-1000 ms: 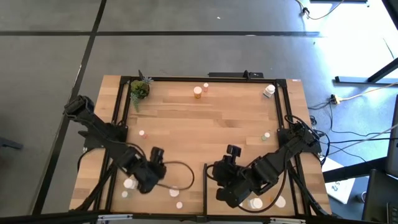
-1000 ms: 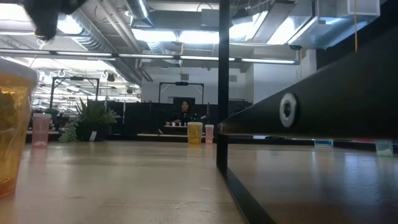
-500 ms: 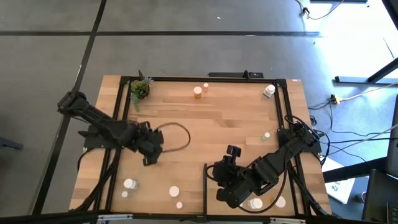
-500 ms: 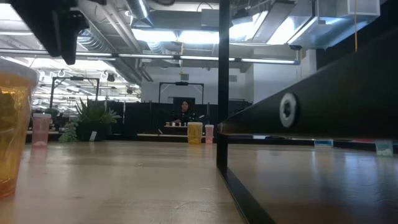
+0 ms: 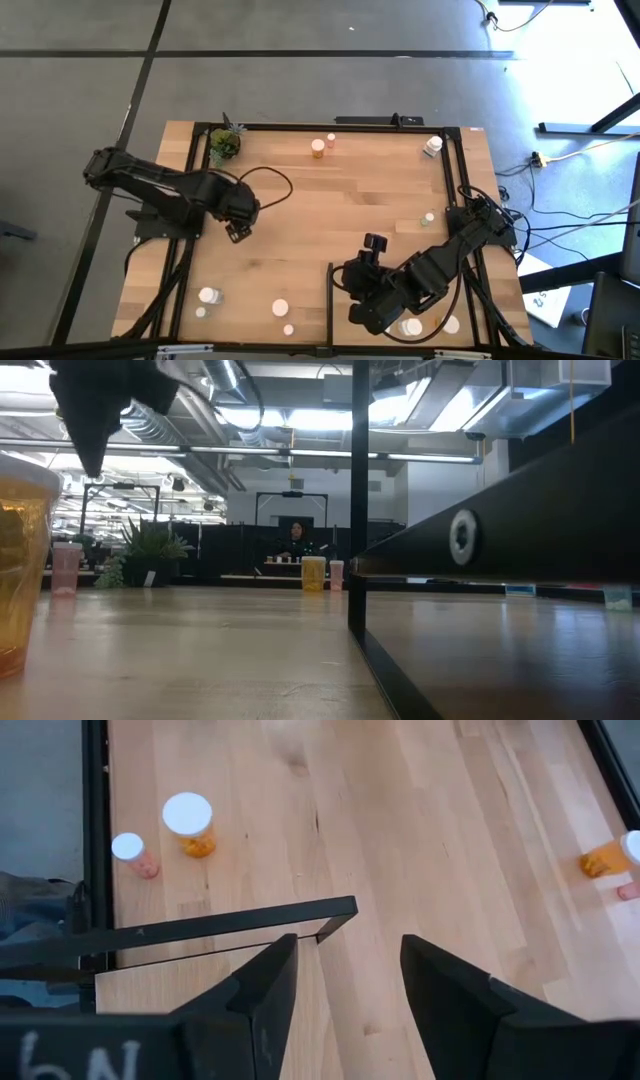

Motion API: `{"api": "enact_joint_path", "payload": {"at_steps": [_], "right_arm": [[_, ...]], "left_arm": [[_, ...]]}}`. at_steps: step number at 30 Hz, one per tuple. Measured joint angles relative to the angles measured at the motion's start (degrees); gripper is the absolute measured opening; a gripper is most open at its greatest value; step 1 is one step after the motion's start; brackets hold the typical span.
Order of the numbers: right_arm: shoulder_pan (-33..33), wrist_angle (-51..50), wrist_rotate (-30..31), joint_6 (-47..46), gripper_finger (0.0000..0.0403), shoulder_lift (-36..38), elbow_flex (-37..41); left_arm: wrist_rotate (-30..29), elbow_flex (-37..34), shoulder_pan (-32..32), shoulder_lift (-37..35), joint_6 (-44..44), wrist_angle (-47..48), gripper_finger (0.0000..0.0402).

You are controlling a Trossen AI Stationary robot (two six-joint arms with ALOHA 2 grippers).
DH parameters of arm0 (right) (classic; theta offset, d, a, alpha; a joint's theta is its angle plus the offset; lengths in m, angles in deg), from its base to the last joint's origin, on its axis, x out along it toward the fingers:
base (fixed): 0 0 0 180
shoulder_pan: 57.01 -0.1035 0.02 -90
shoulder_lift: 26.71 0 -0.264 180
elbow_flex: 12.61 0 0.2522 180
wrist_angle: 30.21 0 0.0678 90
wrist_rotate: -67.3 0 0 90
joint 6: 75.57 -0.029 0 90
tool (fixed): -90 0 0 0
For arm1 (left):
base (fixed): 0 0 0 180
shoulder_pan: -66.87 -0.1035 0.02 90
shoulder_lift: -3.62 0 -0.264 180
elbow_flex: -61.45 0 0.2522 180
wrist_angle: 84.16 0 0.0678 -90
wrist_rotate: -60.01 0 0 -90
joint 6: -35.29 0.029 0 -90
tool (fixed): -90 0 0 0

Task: Pick and place medicine bottles onto shelf by color
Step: Put the middle pink pill bottle on the shelf

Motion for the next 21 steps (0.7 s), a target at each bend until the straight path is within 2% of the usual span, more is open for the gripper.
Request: {"api": "enact_joint_path", "payload": {"at_steps": [7, 15, 21], "right_arm": [[0.0, 0.0, 0.0, 0.2, 0.0181, 0.0, 0.0], [0.0, 0.1, 0.1, 0.2, 0.0181, 0.0, 0.0], [0.0, 0.3, 0.1, 0.2, 0.0181, 0.0, 0.0]], "left_arm": [[0.6, -10.6, -2.7, -3.4, 0.0, -5.3, 0.025], [2.1, -17.0, -5.0, -5.5, 1.4, -9.0, 0.025], [1.2, -20.7, -7.9, -6.0, 3.5, -12.9, 0.025]]}}
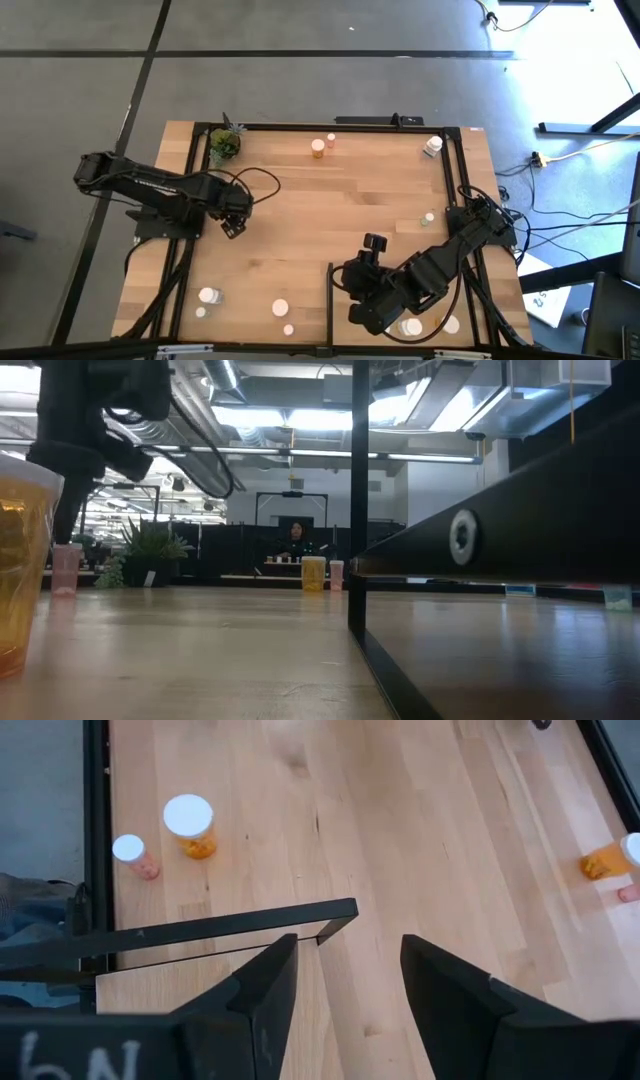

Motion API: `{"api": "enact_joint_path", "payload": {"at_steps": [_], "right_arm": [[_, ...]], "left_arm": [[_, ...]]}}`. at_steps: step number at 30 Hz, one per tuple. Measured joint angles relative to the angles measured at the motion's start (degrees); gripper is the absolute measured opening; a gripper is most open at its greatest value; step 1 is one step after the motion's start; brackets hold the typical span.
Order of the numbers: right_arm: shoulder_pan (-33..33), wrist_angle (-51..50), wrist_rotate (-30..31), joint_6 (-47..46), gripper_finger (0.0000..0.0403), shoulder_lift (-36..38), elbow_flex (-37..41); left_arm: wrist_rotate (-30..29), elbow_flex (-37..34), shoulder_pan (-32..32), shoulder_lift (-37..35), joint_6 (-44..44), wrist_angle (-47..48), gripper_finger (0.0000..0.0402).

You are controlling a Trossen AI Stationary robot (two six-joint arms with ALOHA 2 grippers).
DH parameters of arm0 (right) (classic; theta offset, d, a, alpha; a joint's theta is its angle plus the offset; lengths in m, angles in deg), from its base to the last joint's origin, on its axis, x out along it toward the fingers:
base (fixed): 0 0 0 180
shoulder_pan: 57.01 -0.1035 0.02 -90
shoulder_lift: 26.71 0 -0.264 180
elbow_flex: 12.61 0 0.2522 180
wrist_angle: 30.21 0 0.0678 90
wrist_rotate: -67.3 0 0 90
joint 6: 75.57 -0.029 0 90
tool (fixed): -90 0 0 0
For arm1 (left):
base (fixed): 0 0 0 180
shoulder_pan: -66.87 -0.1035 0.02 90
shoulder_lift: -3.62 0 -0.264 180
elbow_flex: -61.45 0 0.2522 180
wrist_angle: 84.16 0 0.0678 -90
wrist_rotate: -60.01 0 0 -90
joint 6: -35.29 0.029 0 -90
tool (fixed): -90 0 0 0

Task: Pick and place medicine bottles onto shelf by color
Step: Put the middle pink pill bottle on the shelf

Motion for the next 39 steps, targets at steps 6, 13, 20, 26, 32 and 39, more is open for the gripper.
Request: {"api": "enact_joint_path", "payload": {"at_steps": [6, 13, 20, 26, 32, 39], "right_arm": [[0.0, 0.0, 0.2, 0.0, 0.0181, 0.0, 0.0], [0.0, 0.0, 0.9, -0.1, 0.0181, 0.0, 0.0], [0.0, 0.0, 1.0, -0.1, 0.0181, 0.0, 0.0], [0.0, 0.0, 1.0, -0.1, 0.0181, 0.0, 0.0], [0.0, 0.0, 1.0, -0.2, 0.0181, 0.0, 0.0], [0.0, 0.0, 1.0, -0.2, 0.0181, 0.0, 0.0]], "left_arm": [[0.1, -2.8, -3.1, 0.0, 2.8, -5.0, 0.025], [0.1, -4.3, -3.8, 0.0, 2.8, -5.7, 0.025], [-1.4, -4.9, -3.8, 0.0, 2.8, -5.8, 0.0247], [-1.4, -4.9, -3.7, 0.0, 3.0, -5.8, 0.0219], [-1.3, -4.9, -3.4, 0.0, 4.2, -5.8, 0.0168], [-1.3, -4.9, -3.4, 0.0, 4.3, -5.9, 0.0106]]}}
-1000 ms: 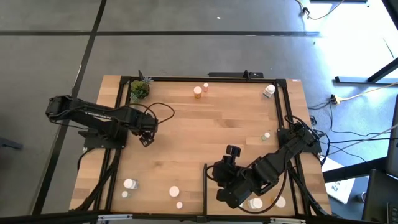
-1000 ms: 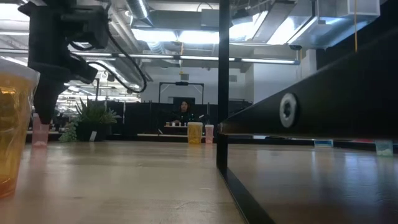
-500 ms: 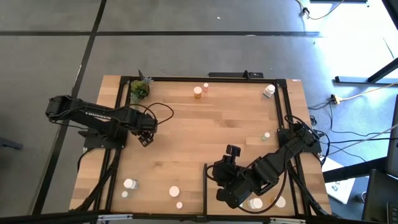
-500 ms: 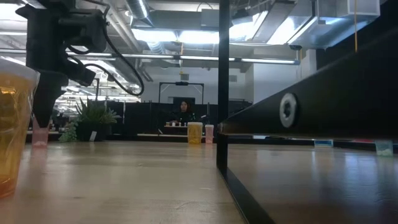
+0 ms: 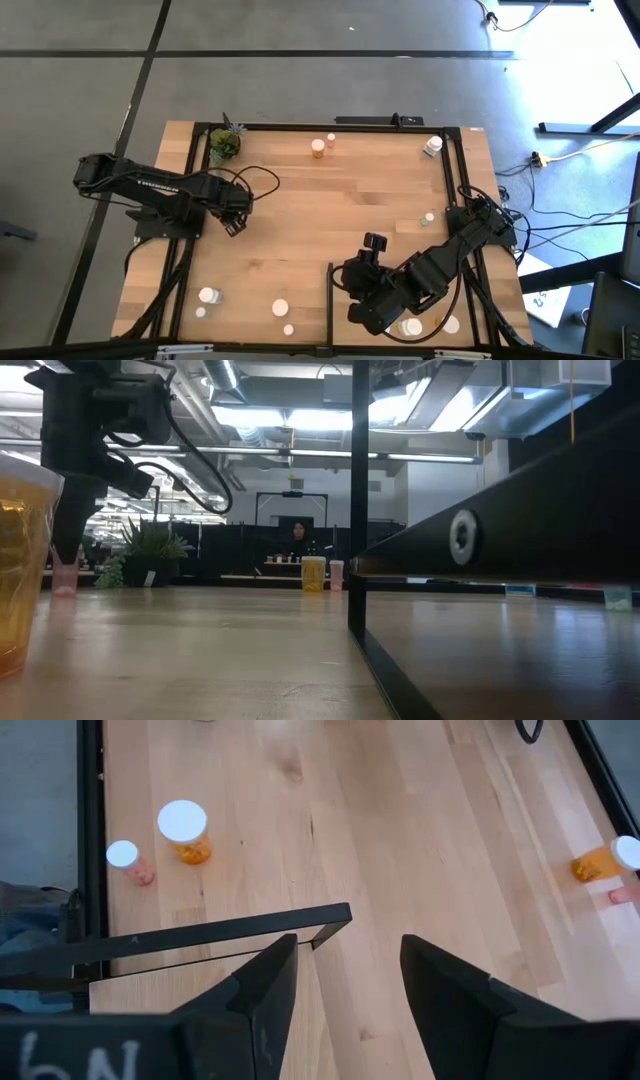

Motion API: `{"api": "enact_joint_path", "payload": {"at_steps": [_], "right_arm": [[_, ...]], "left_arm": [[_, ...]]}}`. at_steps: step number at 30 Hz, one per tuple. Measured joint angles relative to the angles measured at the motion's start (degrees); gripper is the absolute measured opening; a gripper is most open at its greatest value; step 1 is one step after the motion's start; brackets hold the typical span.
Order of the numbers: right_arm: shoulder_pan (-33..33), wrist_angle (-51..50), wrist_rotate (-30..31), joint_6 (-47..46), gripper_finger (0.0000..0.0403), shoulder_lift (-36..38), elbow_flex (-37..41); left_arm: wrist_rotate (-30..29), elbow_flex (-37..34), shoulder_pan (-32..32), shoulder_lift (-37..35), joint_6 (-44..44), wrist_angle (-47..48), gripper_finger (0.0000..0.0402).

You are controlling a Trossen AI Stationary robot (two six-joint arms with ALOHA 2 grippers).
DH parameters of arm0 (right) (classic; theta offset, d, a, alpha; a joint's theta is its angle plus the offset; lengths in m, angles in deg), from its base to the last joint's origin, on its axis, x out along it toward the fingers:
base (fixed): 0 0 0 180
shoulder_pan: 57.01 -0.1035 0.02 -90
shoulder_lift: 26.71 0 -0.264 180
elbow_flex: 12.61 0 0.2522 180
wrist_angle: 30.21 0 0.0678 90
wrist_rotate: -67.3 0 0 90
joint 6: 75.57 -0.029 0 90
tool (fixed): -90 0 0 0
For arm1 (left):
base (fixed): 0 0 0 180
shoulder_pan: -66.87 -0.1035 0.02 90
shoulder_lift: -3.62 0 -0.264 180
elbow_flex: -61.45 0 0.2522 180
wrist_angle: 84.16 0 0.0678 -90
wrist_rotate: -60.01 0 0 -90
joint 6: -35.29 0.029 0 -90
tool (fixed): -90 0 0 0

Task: Pick and place medicine bottles onto shelf by color
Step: Put the middle pink pill bottle on the shelf

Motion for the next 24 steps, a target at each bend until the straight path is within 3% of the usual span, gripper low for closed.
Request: {"api": "enact_joint_path", "payload": {"at_steps": [10, 18, 24], "right_arm": [[0.0, -0.3, 0.0, 0.0, 0.0181, 0.0, 0.0], [0.0, -2.3, -0.1, 0.0, 0.0181, 0.0, 0.0], [0.0, -2.2, -0.2, -0.2, 0.0181, 0.0, 0.0]], "left_arm": [[0.1, 4.0, 0.3, 0.0, 0.8, 0.1, 0.0088], [-1.3, 15.7, 2.0, 2.1, 5.8, 0.0, 0.0088], [-2.5, 26.5, 2.1, 9.1, 12.6, 0.0, 0.0087]]}}
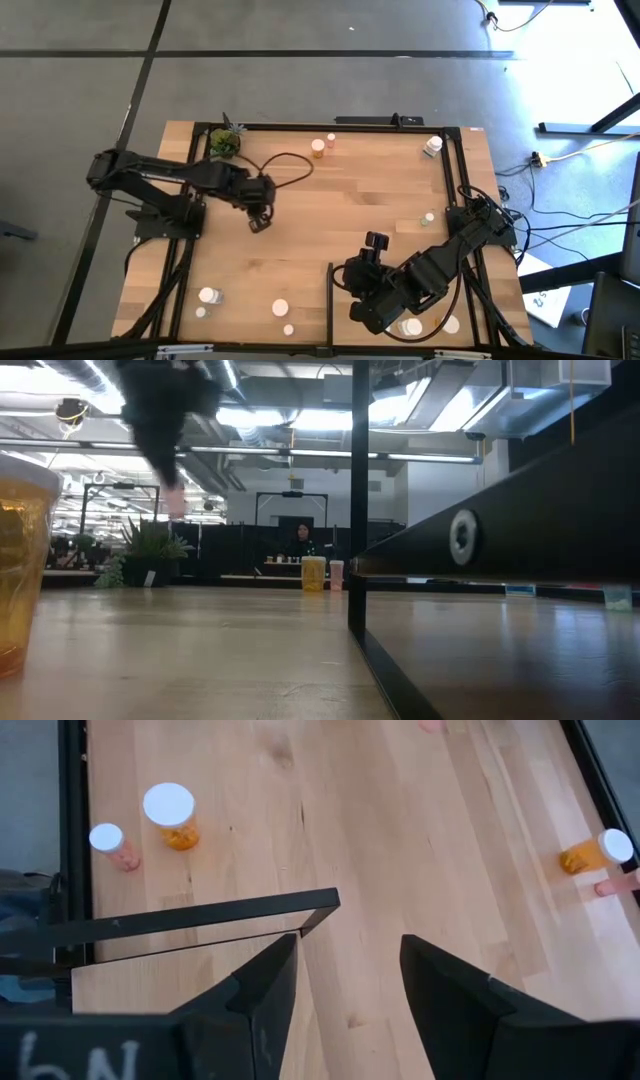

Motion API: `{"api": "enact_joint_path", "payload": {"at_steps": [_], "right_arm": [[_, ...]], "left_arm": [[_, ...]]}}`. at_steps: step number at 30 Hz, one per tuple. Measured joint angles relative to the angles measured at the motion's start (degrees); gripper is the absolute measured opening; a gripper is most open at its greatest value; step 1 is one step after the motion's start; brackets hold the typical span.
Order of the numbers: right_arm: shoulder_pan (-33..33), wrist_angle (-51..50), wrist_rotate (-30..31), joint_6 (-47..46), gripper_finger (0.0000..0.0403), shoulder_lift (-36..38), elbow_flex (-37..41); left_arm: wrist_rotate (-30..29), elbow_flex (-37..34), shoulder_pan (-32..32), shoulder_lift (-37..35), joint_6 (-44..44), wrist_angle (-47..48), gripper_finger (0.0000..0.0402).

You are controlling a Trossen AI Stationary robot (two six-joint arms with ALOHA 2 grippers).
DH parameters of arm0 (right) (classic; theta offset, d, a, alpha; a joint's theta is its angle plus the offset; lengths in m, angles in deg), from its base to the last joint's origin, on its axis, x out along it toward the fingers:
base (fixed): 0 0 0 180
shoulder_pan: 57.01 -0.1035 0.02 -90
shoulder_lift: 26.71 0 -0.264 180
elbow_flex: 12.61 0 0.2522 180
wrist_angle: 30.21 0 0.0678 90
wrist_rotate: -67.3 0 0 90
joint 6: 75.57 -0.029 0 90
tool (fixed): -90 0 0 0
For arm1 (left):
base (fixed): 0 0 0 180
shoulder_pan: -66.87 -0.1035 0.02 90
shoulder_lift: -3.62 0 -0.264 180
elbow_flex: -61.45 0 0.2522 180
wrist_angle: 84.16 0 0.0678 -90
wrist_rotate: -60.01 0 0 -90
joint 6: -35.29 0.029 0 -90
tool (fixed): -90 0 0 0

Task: Pick and place medicine bottles onto shelf by color
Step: Put the middle pink pill bottle on the shelf

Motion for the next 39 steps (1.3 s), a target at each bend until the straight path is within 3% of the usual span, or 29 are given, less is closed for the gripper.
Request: {"api": "enact_joint_path", "payload": {"at_steps": [11, 16, 27, 39], "right_arm": [[0.0, -0.2, -0.5, -1.5, 0.0181, 0.0, 0.0], [-0.3, -1.7, 0.9, -4.3, 0.0181, 0.9, -0.2], [-0.5, -3.3, 5.2, -5.7, 0.0181, 3.8, -0.3], [-0.4, -3.8, 5.2, -4.6, 0.0181, 3.8, -0.3]], "left_arm": [[5.9, 13.1, -1.6, 17.5, 23.8, -7.0, 0.0088], [7.0, 18.0, -1.6, 24.9, 30.2, -8.9, 0.0088], [7.2, 24.3, -2.5, 36.2, 35.5, -9.0, 0.0089], [7.2, 24.3, -3.7, 39.5, 36.0, -8.7, 0.0092]]}}
